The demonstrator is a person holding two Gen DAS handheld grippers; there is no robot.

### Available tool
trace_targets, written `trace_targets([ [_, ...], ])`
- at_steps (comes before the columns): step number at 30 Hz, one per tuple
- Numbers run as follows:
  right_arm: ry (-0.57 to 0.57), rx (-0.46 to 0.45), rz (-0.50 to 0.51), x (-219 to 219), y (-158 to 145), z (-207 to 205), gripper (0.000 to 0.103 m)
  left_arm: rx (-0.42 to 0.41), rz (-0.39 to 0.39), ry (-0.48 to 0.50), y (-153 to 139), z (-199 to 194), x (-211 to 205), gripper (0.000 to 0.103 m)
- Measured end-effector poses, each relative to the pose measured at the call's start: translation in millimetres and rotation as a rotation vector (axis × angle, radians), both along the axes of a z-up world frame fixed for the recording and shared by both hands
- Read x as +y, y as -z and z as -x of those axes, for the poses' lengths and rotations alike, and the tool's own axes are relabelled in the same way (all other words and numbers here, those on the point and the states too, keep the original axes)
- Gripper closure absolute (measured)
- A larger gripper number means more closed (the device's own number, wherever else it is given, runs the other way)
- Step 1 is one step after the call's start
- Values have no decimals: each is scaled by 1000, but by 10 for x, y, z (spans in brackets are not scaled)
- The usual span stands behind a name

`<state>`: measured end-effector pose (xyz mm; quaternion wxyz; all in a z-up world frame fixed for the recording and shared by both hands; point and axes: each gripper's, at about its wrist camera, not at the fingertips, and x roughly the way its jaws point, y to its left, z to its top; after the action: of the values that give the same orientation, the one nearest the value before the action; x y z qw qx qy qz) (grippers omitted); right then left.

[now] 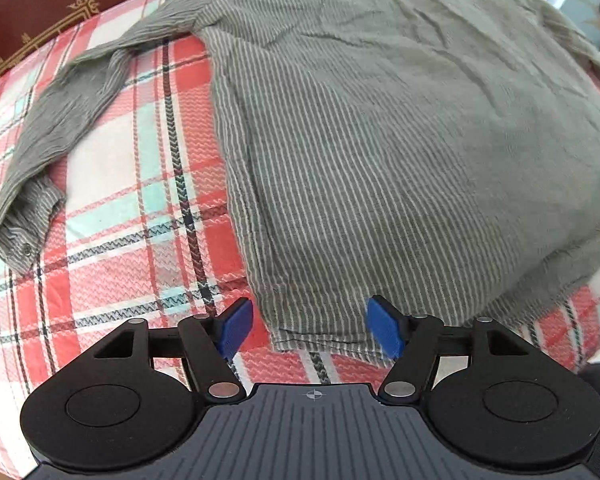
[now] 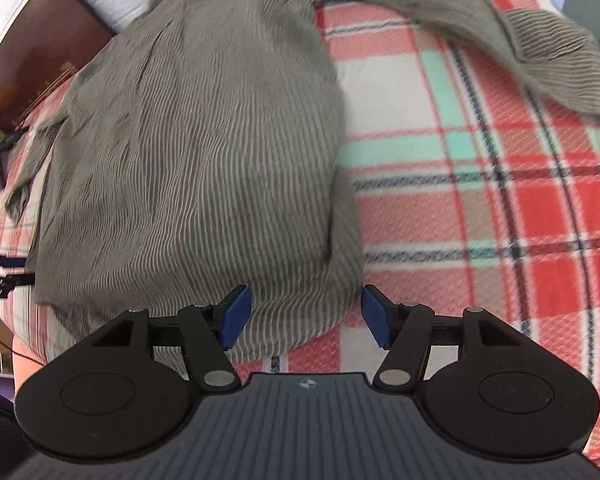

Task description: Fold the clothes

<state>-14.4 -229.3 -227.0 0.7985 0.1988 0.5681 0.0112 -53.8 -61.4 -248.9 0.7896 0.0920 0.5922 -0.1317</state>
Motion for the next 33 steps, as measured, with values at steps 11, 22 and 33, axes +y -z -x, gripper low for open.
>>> trace_targets([
  [11, -46, -173, -254, -140, -550, 72, 101, -98, 186, -156, -450, -55, 237, 100],
  [22, 132, -343, -58, -461, -763, -1432, 100, -259, 104, -198, -495, -1272, 136, 99],
  [33, 134, -203, 86, -265, -428, -1602, 55, -227, 0, -157, -436, -1450, 287, 25],
])
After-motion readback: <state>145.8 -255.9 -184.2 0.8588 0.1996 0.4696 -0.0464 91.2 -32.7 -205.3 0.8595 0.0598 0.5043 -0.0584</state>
